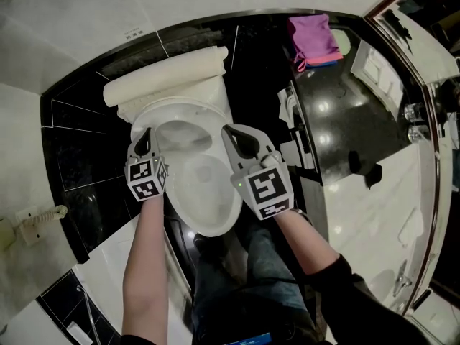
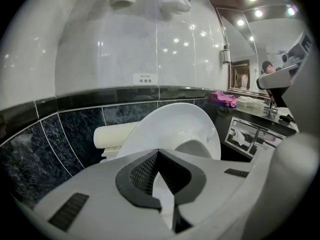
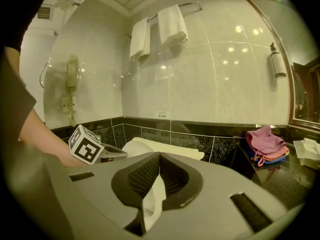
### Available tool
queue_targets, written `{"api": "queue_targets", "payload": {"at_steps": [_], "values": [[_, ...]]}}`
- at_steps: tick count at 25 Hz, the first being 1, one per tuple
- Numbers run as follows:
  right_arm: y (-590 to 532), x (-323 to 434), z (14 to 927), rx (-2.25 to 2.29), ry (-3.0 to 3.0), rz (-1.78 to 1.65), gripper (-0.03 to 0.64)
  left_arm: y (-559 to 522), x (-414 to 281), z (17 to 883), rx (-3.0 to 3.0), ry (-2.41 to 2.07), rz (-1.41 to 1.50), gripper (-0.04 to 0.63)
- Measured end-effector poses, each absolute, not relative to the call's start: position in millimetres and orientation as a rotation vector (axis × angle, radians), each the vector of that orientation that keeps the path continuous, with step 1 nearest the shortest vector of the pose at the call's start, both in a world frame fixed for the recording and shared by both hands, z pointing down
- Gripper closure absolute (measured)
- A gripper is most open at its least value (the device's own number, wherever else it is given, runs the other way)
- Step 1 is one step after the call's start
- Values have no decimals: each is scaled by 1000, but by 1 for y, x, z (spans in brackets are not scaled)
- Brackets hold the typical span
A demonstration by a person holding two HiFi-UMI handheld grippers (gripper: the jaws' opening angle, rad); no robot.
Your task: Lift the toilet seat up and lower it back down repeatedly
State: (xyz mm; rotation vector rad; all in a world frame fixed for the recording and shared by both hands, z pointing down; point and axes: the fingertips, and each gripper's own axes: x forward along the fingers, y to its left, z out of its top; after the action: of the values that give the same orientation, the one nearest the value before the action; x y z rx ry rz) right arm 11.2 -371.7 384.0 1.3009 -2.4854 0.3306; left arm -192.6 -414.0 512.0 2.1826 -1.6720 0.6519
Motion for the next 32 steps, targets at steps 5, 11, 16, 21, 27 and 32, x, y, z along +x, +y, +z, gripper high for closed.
{"api": "queue_targets", "payload": {"at_steps": [5, 11, 16, 21, 27, 32], "values": [[-353, -1, 370, 1293, -2492, 306, 600, -388, -186, 480, 2233, -1654, 634, 611], [-308, -30, 330, 1295, -2500, 262, 600, -327, -184, 402, 2341, -1615, 565, 611], [-244, -51, 287, 1330, -2492, 240, 600, -247, -187, 329, 2417, -1524, 522, 611], [-167, -51, 255, 1396, -2451, 251, 600, -157, -195, 264, 2485, -1437, 478, 611], [-94, -30, 234, 1404, -2417, 248, 600, -69, -206, 225, 2479, -1460, 453, 611], [-53, -13, 222, 1353, -2459, 227, 600, -11, -204, 205, 2407, -1569, 403, 611]]}}
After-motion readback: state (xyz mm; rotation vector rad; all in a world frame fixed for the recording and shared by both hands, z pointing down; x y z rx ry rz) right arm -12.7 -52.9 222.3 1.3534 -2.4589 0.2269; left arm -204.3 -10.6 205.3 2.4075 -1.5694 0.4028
